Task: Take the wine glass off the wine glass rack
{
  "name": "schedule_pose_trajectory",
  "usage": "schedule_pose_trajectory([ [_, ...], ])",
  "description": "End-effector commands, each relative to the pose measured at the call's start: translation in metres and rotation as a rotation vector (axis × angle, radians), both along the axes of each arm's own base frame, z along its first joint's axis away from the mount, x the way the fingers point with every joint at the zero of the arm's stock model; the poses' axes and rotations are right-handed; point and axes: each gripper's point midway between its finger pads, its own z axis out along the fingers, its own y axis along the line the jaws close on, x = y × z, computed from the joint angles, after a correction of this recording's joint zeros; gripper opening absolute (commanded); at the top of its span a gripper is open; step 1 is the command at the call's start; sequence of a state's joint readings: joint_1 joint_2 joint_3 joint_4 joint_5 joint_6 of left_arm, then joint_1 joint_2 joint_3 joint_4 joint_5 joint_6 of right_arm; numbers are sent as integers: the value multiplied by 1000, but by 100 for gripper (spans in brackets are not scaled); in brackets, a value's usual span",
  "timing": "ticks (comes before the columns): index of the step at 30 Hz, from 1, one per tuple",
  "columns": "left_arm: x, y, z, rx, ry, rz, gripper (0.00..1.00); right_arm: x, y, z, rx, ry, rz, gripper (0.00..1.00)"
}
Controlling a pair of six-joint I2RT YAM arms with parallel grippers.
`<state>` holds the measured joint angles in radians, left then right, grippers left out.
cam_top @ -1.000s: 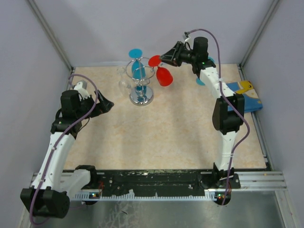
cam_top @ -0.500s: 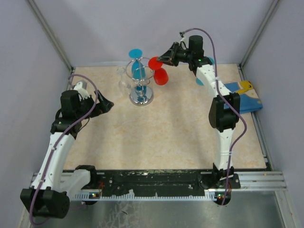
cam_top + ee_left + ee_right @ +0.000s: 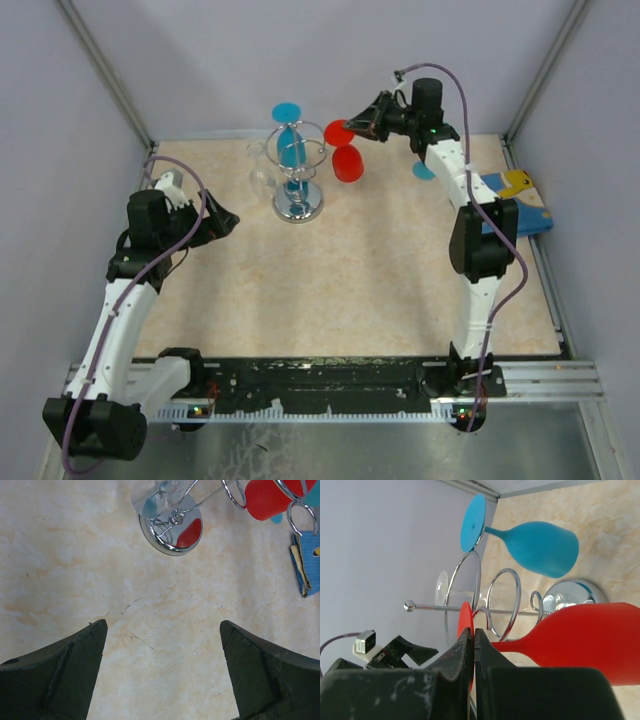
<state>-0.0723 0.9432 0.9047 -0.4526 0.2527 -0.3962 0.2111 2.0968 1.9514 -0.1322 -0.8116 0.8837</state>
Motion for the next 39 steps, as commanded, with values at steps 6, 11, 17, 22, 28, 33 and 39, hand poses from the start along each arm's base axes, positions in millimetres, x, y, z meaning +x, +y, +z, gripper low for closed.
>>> schedule_pose_trajectory([
  [6, 3, 0, 25, -3, -59, 3, 100, -3, -46, 44, 95, -96, -65, 0],
  [11, 7, 2, 35, 8, -82, 9, 100, -3, -68, 46, 107, -101, -102, 0],
  [17, 11, 0, 41, -6, -92, 9, 100, -9, -88, 45, 50, -104, -135, 0],
  [22, 11, 1, 44, -3, -99, 13, 100, -28, -104, 37, -83, -122, -192, 0],
  [28, 8, 0, 50, -7, -110, 6, 100, -56, -168, 7, -552, -145, -469, 0],
  [33, 4, -2, 51, -22, -118, -3, 100, -90, -218, -43, -1093, -49, -642, 0],
  [39, -2, -3, 54, -23, -127, -9, 100, -113, -257, -90, -1617, 59, -750, 0],
])
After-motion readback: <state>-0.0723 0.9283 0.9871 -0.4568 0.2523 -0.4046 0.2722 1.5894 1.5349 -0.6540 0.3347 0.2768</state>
